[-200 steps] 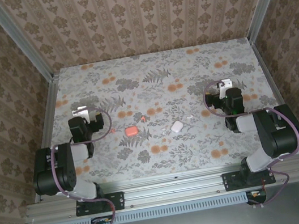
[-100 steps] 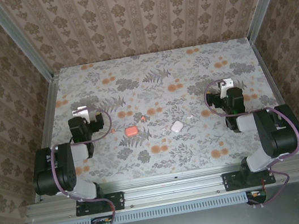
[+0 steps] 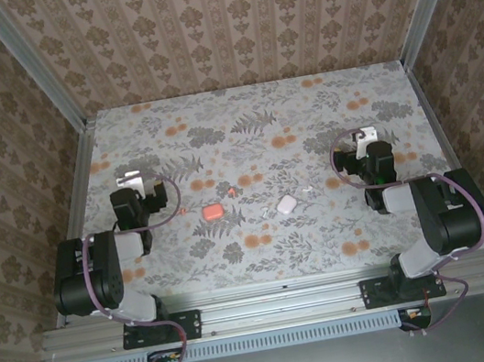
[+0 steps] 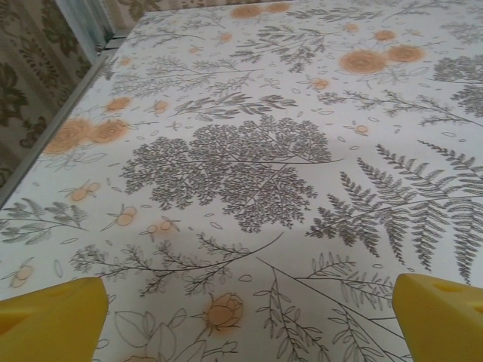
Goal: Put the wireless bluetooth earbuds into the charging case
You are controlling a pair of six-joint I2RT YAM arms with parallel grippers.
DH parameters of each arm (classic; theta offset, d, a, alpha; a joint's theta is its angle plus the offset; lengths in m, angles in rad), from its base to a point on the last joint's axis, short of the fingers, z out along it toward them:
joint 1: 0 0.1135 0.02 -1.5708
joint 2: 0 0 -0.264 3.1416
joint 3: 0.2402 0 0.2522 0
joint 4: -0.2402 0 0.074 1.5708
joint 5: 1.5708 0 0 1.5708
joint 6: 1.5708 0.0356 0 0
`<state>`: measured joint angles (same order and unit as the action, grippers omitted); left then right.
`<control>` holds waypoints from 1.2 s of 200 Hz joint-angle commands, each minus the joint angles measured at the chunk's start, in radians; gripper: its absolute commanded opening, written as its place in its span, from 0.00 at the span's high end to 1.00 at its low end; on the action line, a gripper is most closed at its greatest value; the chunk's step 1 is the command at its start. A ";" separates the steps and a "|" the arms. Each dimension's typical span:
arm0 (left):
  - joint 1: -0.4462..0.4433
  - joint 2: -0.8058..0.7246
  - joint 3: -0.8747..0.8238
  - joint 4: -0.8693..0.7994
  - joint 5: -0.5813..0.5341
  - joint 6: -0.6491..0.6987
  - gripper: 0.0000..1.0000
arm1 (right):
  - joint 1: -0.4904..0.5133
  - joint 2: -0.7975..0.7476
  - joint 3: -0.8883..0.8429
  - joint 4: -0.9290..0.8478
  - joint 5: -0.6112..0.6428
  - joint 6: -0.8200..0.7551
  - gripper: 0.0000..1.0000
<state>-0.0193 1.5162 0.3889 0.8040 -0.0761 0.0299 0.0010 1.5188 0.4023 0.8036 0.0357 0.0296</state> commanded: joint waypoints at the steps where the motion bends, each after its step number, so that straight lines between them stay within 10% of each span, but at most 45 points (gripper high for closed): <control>1: -0.007 -0.103 0.056 -0.128 -0.072 -0.023 0.03 | 0.007 -0.076 0.123 -0.241 0.026 0.022 0.00; 119: -0.131 -0.191 0.631 -1.268 0.203 -0.076 0.14 | 0.186 -0.225 0.716 -1.568 0.075 0.327 0.00; 240: -0.178 -0.101 0.596 -1.382 0.198 -0.230 0.15 | 0.485 0.175 0.974 -1.846 -0.128 0.778 0.20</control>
<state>-0.1959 1.3926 1.0004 -0.5407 0.1280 -0.1806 0.4595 1.6108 1.3331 -0.9894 -0.0097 0.6830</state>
